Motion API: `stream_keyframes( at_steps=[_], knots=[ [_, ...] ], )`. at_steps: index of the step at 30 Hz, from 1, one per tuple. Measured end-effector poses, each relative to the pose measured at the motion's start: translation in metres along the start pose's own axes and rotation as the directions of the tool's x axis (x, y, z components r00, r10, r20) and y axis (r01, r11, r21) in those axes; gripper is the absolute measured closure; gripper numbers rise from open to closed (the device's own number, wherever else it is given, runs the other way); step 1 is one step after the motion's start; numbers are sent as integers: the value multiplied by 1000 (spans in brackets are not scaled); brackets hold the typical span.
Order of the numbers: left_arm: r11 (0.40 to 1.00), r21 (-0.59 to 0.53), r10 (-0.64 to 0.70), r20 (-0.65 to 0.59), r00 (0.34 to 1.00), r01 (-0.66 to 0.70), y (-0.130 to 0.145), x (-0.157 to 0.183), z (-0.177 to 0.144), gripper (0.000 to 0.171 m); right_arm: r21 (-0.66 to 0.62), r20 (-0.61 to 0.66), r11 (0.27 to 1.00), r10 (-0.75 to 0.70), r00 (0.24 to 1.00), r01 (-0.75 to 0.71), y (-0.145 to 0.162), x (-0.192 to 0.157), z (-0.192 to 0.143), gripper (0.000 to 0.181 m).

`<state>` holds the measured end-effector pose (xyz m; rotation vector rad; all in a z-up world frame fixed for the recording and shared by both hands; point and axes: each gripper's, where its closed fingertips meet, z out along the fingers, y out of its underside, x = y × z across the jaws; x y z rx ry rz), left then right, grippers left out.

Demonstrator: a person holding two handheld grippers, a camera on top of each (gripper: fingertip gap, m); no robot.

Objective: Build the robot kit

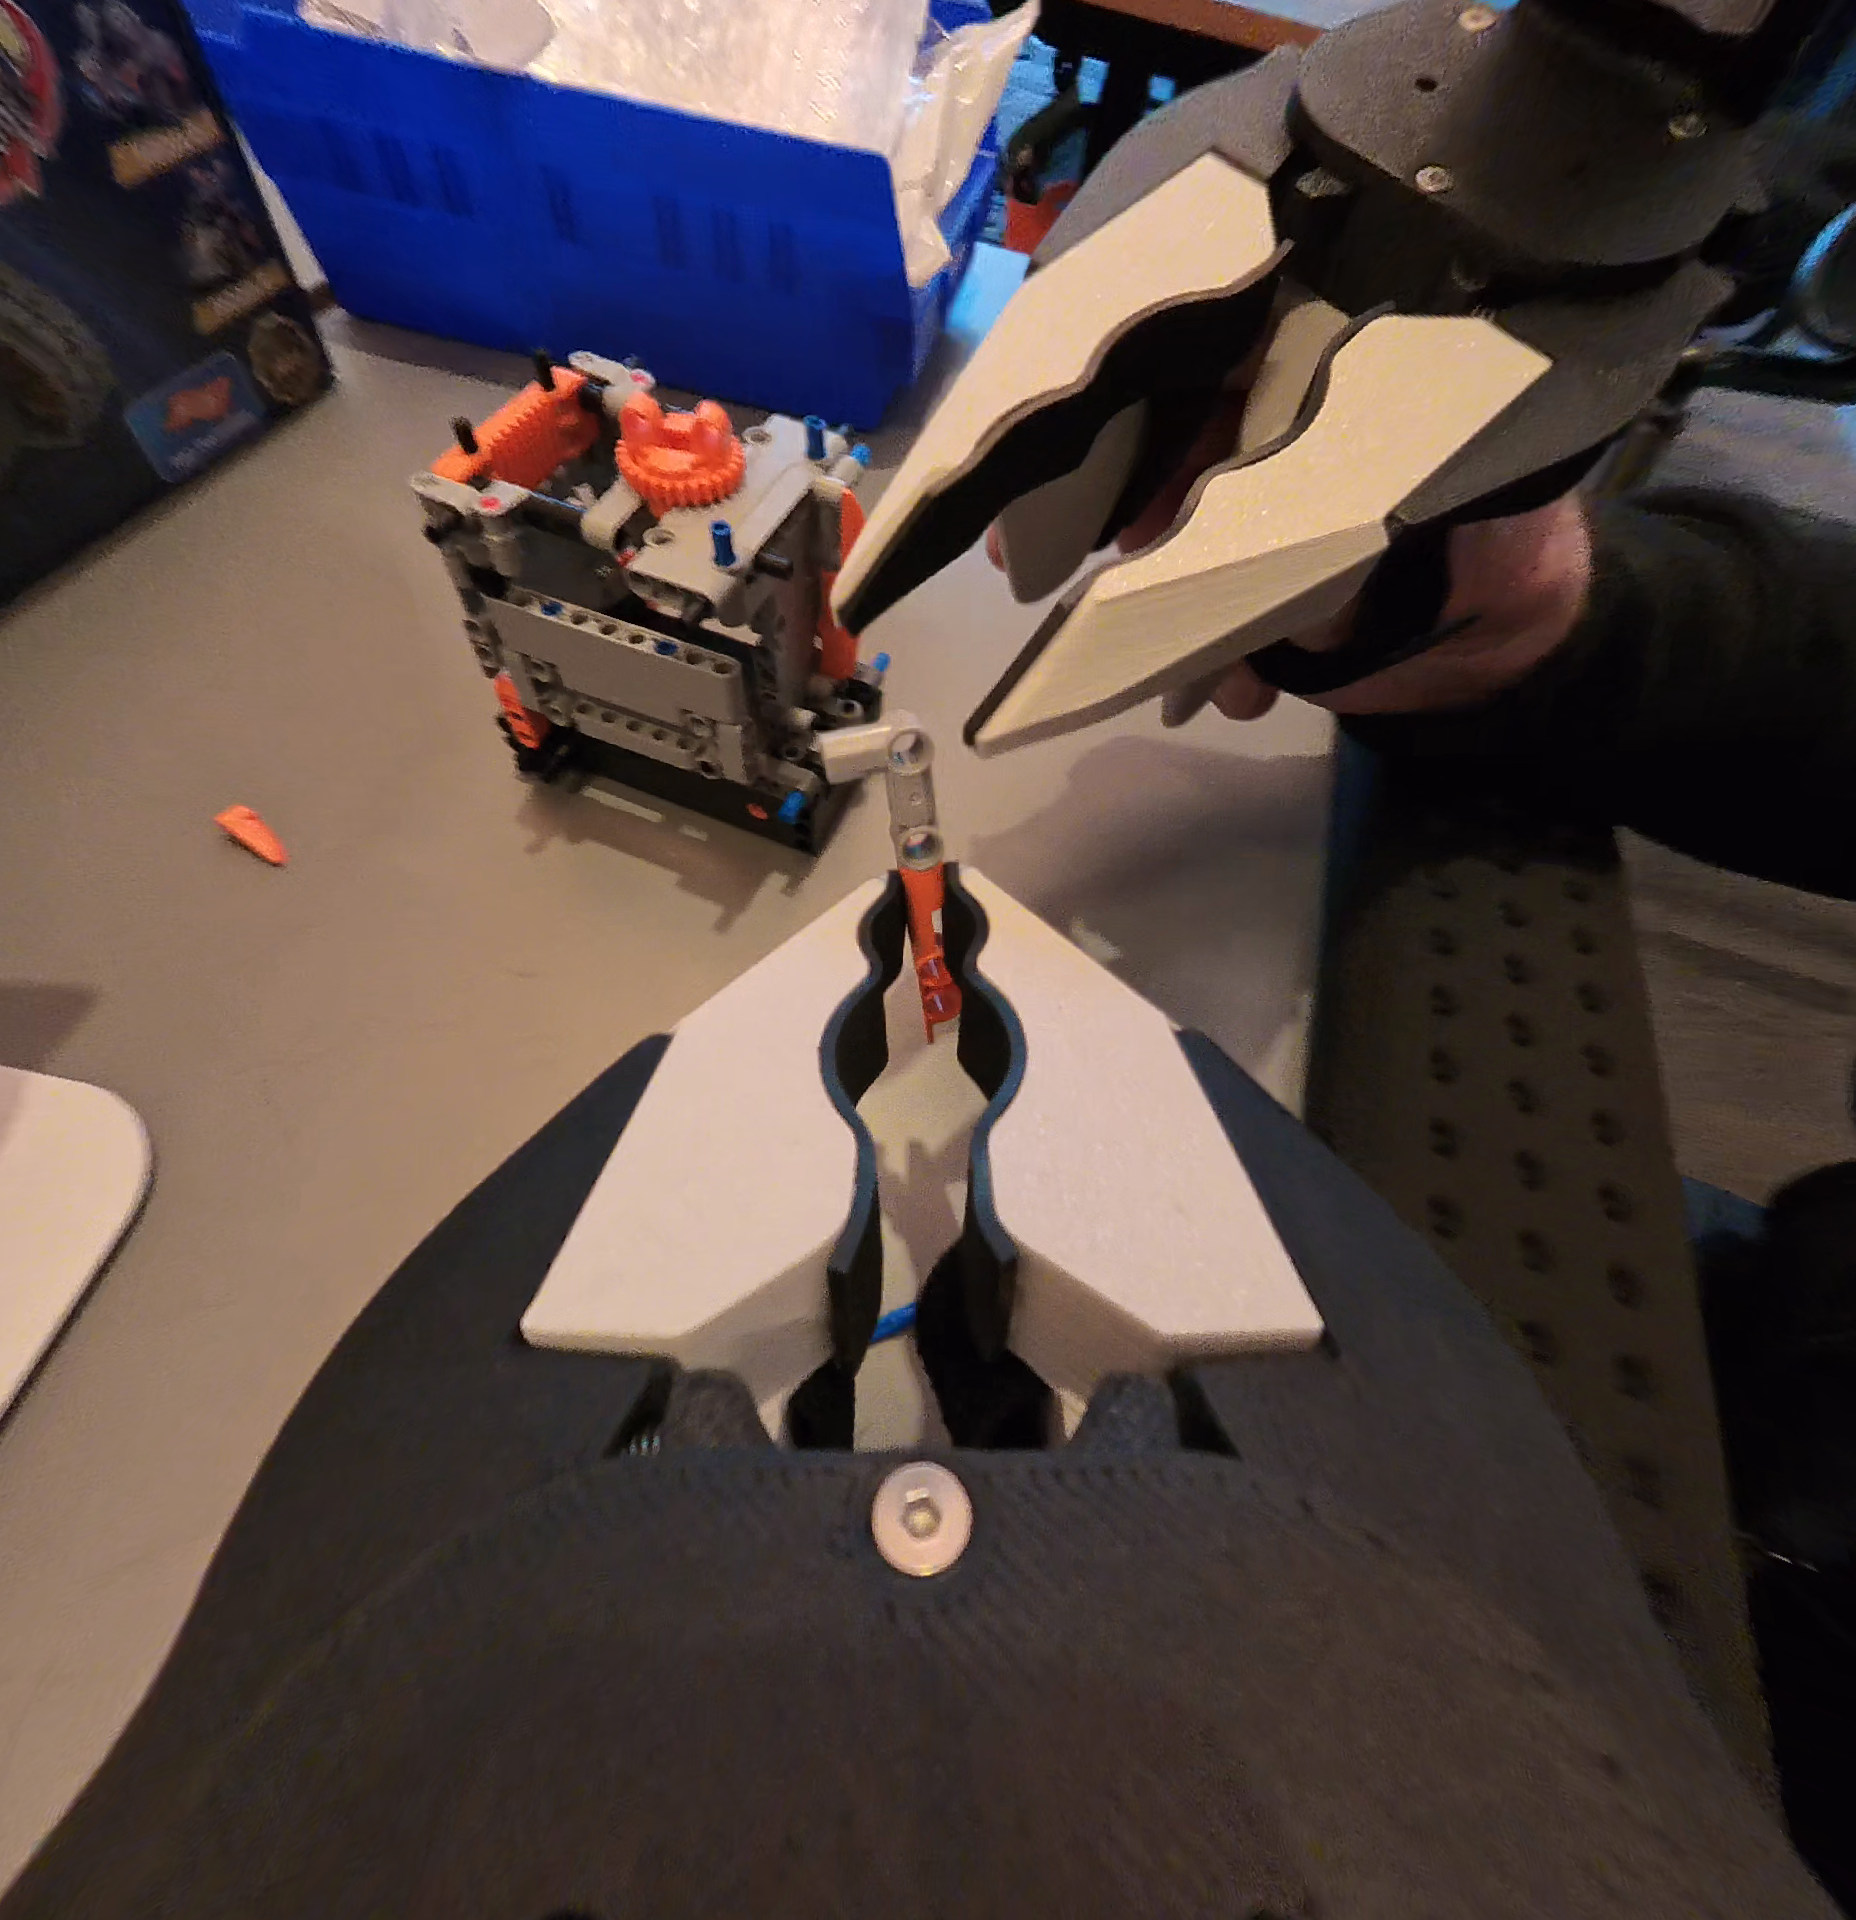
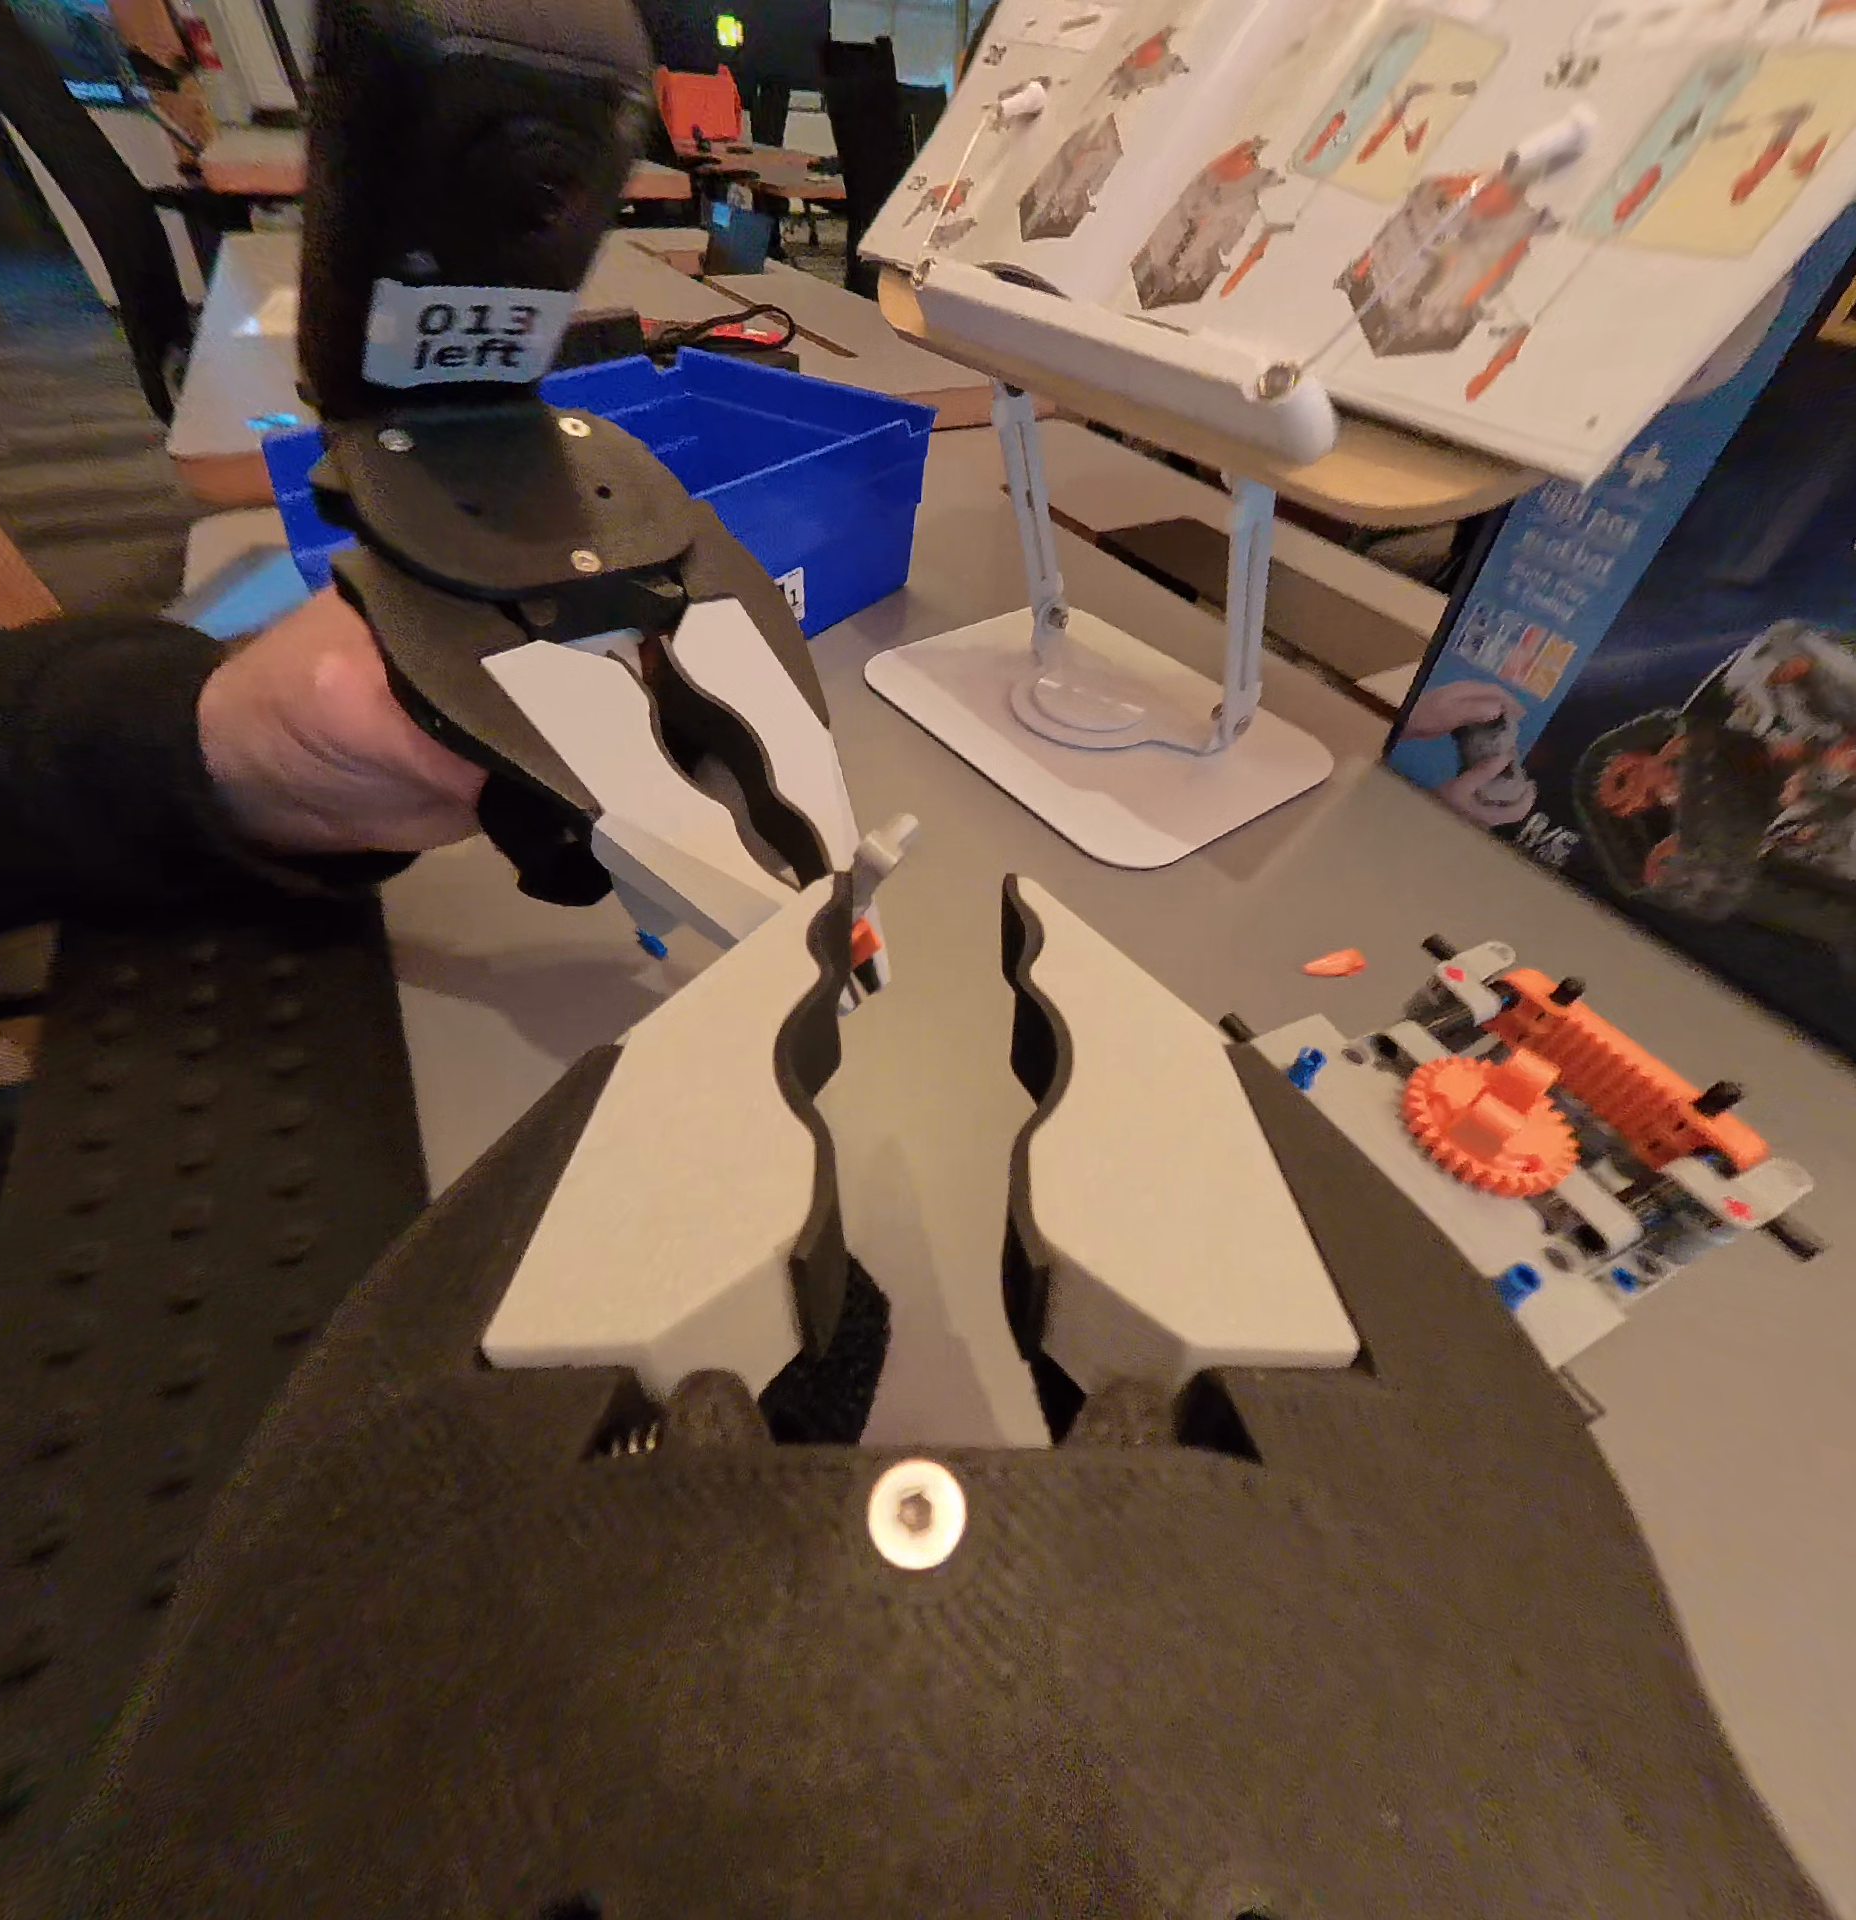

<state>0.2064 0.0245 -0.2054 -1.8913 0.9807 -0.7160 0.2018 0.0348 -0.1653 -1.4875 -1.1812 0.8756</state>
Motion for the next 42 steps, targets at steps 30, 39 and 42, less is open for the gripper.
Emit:
stream_keyframes(
  at_steps=[30,39,42],
  knots=[
    [986,108,114,117,987,-126,-23,-2,-12,162,74,188,960,254,949,-271,-19,-8,5,176],
    [990,143,6,-72,997,4,-22,10,-14,160,84,257,958,245,935,-275,-20,-13,-1,176],
    [991,133,27,-70,997,-18,-20,12,-12,160,79,264,963,227,937,-256,-20,-17,0,176]
  ],
)
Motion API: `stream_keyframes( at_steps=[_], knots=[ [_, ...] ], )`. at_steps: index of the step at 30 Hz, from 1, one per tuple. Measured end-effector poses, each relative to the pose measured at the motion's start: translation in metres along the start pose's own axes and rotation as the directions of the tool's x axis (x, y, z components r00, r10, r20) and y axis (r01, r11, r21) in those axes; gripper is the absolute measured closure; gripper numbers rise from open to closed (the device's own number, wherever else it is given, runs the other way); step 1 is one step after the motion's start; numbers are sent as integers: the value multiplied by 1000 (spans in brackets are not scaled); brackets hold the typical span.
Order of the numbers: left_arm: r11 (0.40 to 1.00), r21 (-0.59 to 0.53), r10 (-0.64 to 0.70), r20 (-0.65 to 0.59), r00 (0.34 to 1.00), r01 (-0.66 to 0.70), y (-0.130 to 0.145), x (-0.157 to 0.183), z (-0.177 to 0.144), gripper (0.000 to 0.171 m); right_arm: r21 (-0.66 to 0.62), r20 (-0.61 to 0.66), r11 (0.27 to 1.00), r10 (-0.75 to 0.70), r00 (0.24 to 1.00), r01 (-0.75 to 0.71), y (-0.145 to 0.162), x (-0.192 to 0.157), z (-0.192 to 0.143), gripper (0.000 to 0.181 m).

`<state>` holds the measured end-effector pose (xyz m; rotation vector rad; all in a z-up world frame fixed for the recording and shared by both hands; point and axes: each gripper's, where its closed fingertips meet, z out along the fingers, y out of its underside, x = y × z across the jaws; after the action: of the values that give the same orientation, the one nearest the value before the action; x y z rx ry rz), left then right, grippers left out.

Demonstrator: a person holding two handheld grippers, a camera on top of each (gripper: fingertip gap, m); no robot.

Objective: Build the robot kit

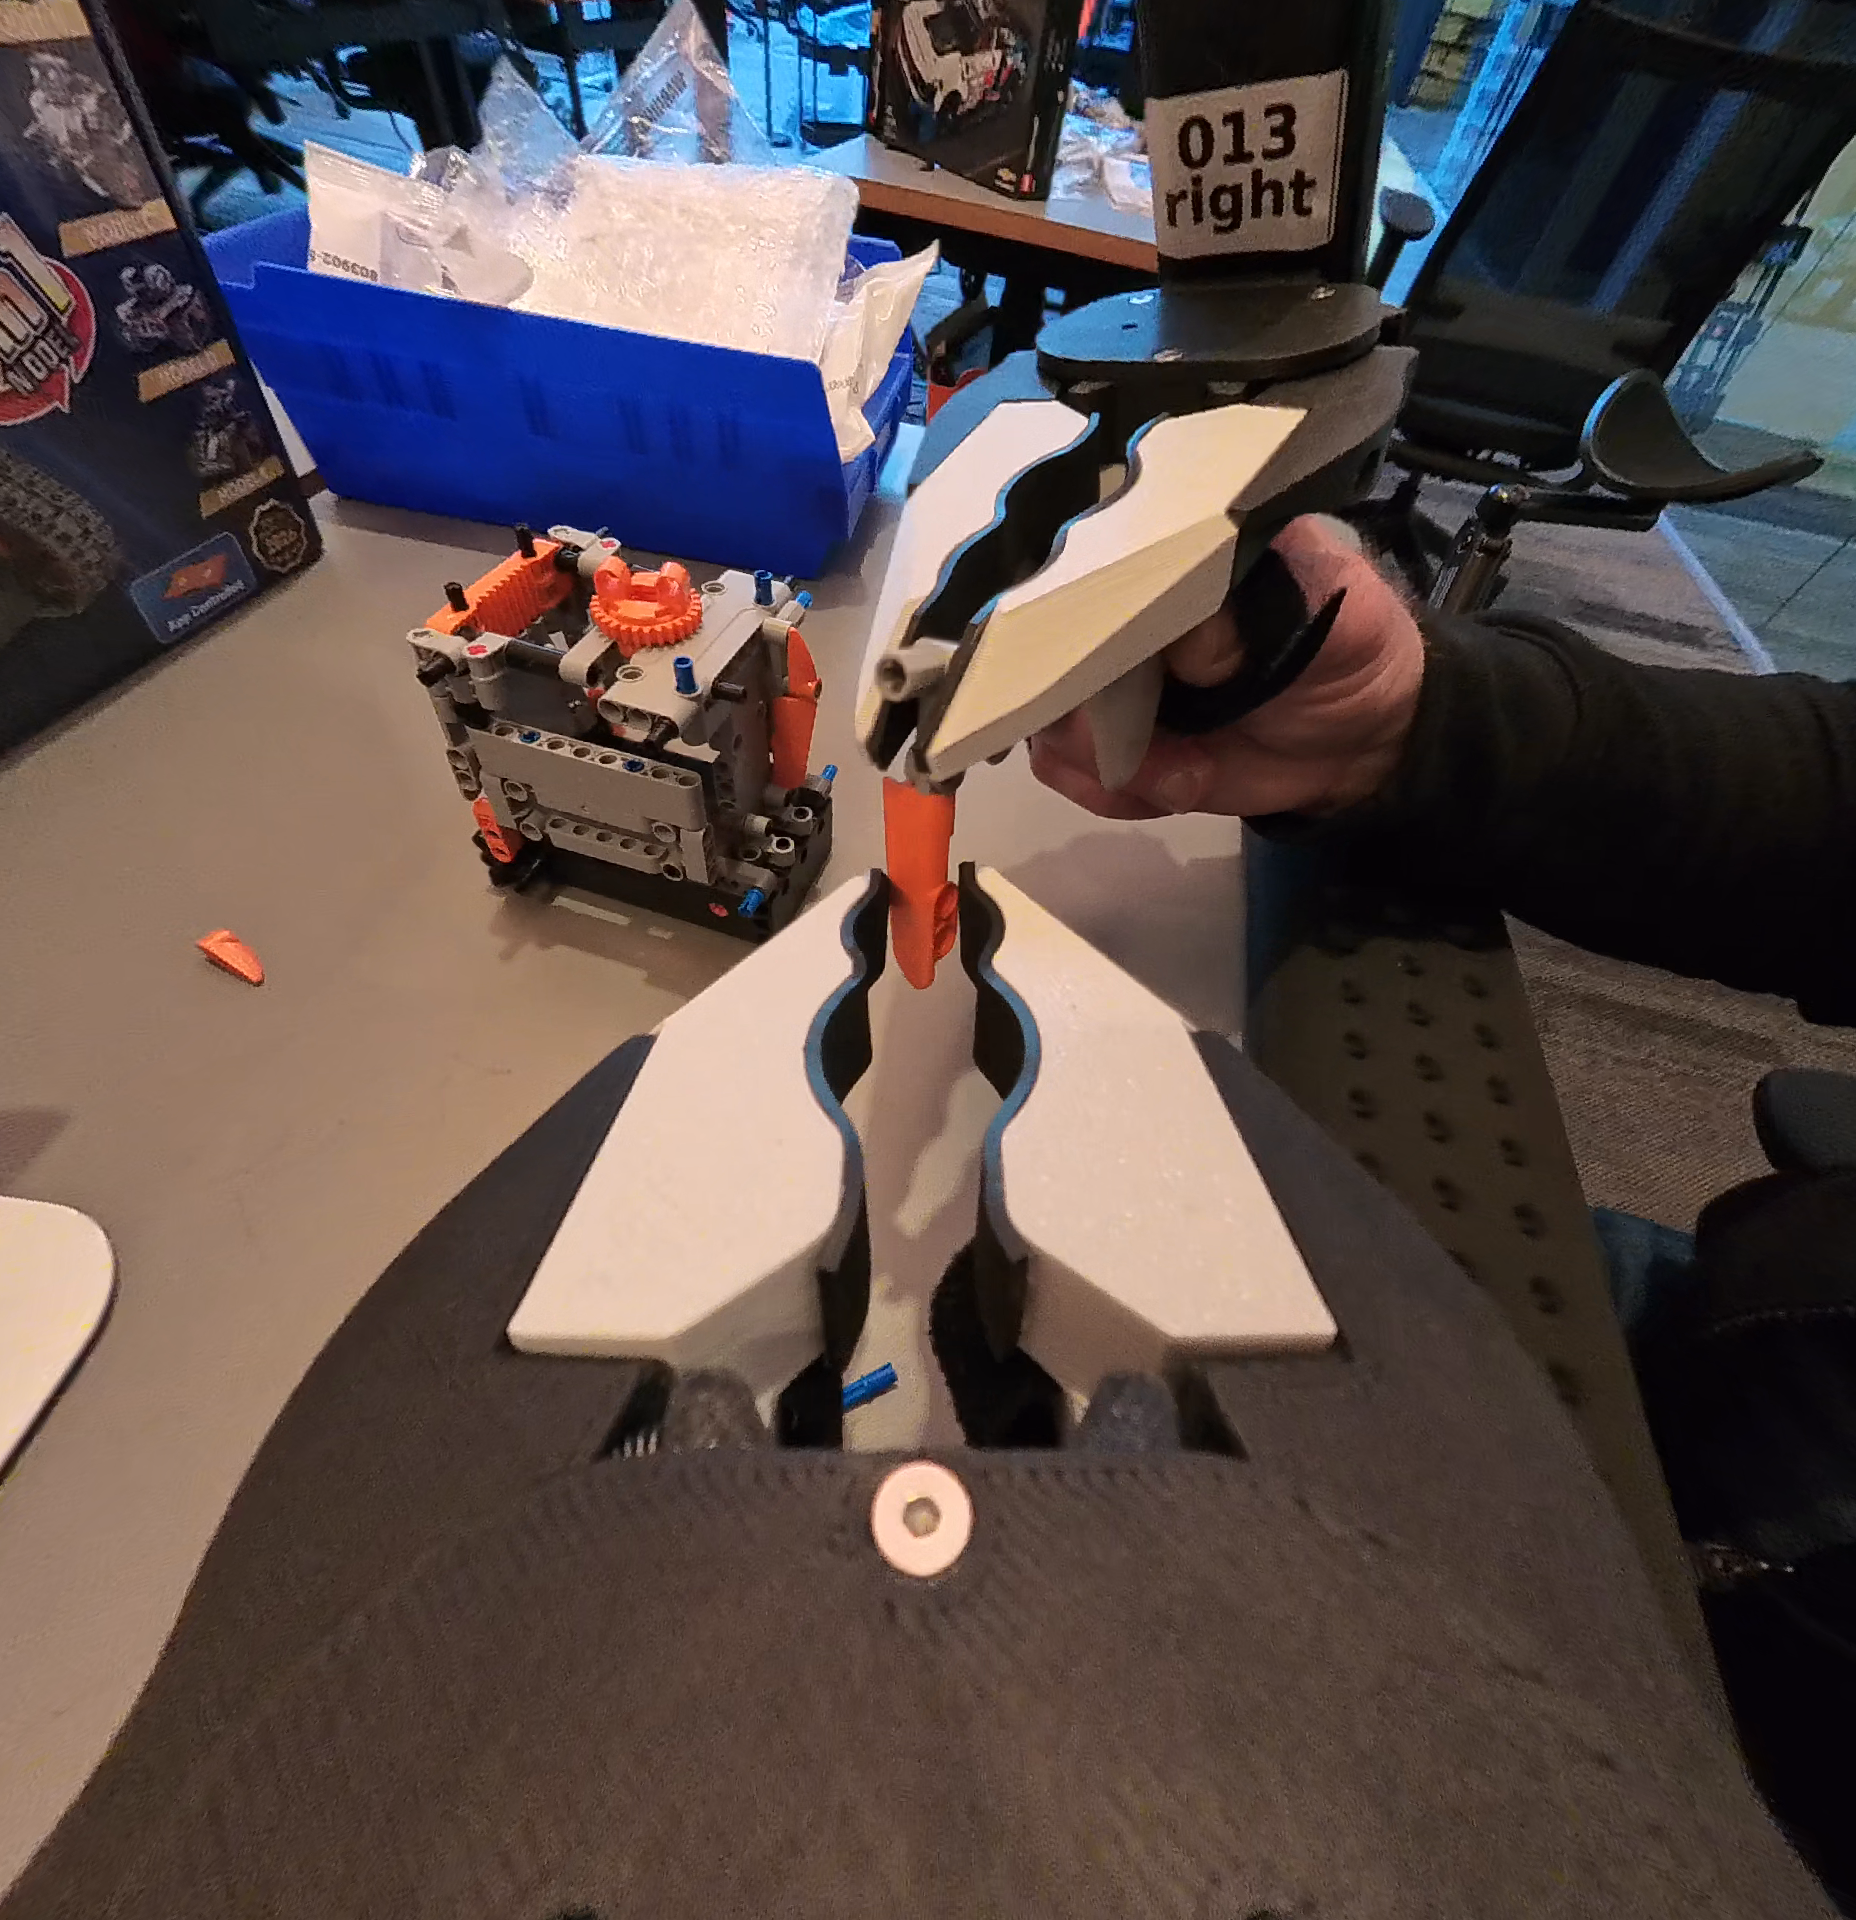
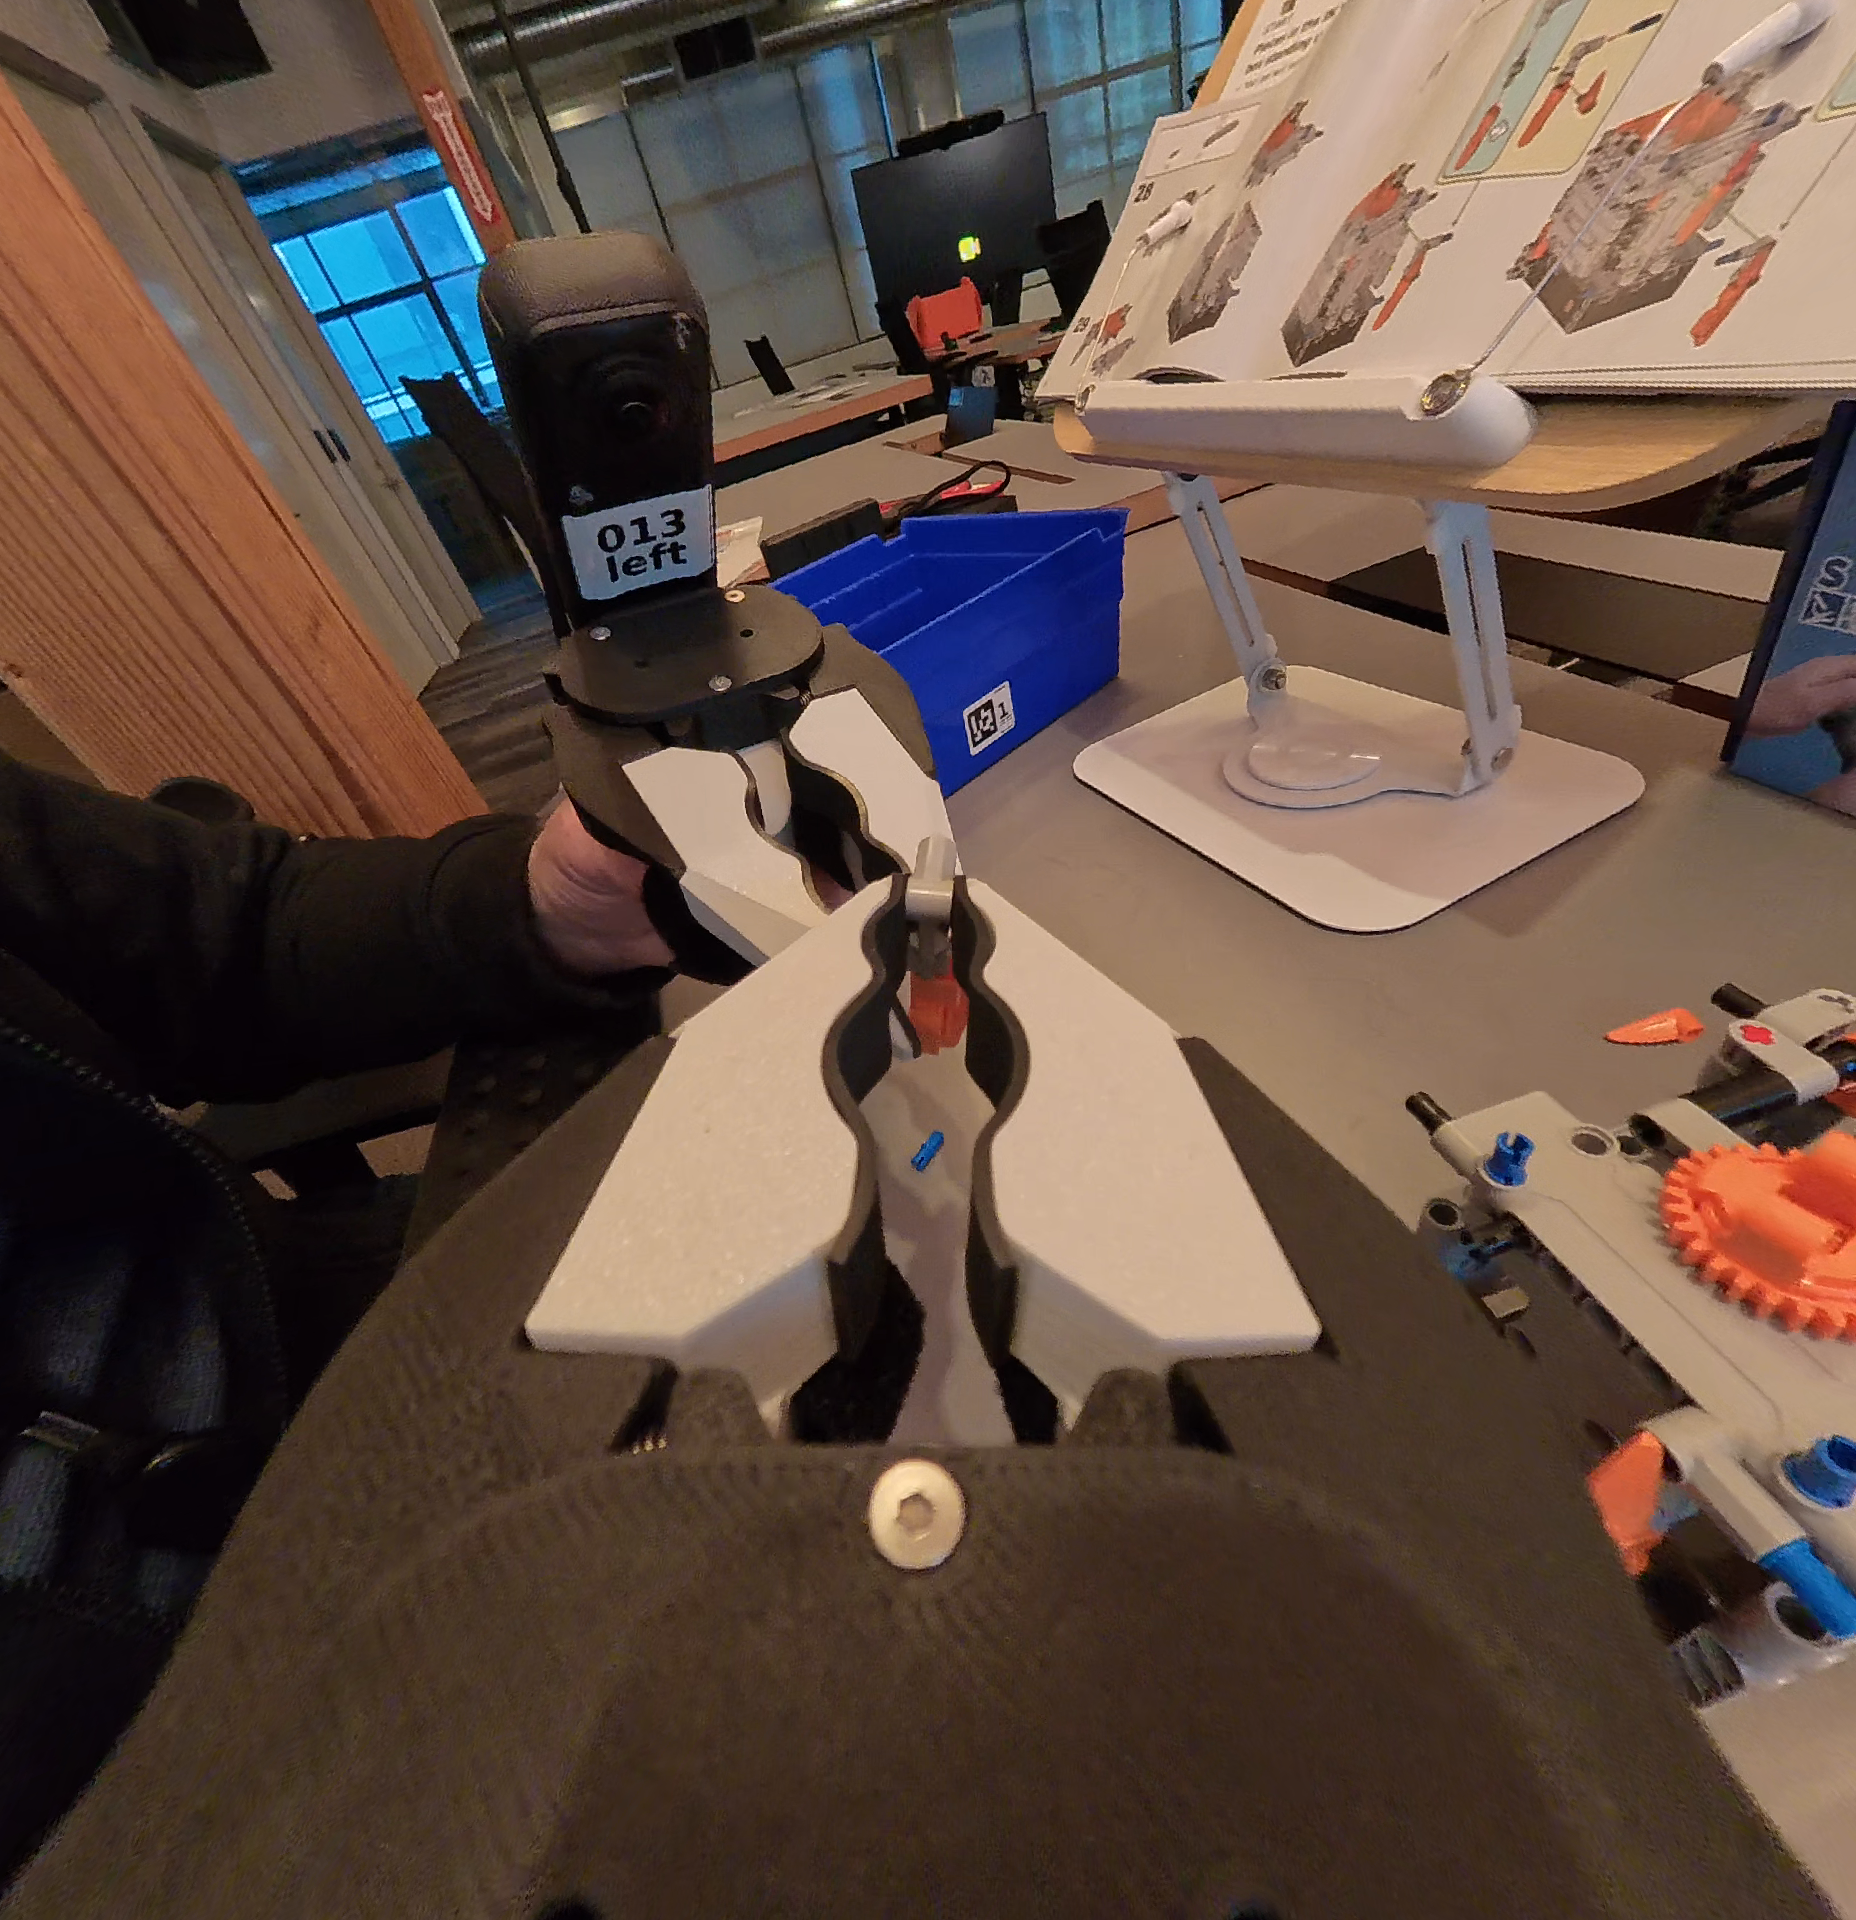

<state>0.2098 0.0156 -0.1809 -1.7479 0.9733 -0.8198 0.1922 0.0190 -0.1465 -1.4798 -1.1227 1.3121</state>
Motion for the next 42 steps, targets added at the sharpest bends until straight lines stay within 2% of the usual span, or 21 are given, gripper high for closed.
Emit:
stream_keyframes(
  at_steps=[11,23,33,42],
  knots=[
    [1000,27,12,-5,1000,-11,-6,-2,-18,155,-2,58,1000,-21,998,21,2,-5,-9,176],
    [999,55,2,-31,1000,0,-11,-3,-28,155,-85,131,995,-48,990,59,19,-15,-4,176],
    [991,-111,85,74,994,-76,15,-18,-30,153,-133,95,989,-57,994,69,29,-4,-6,176],
    [968,-230,123,98,988,-98,34,-23,-33,153,-180,90,981,-60,994,76,39,-1,-6,176]
  ],
)
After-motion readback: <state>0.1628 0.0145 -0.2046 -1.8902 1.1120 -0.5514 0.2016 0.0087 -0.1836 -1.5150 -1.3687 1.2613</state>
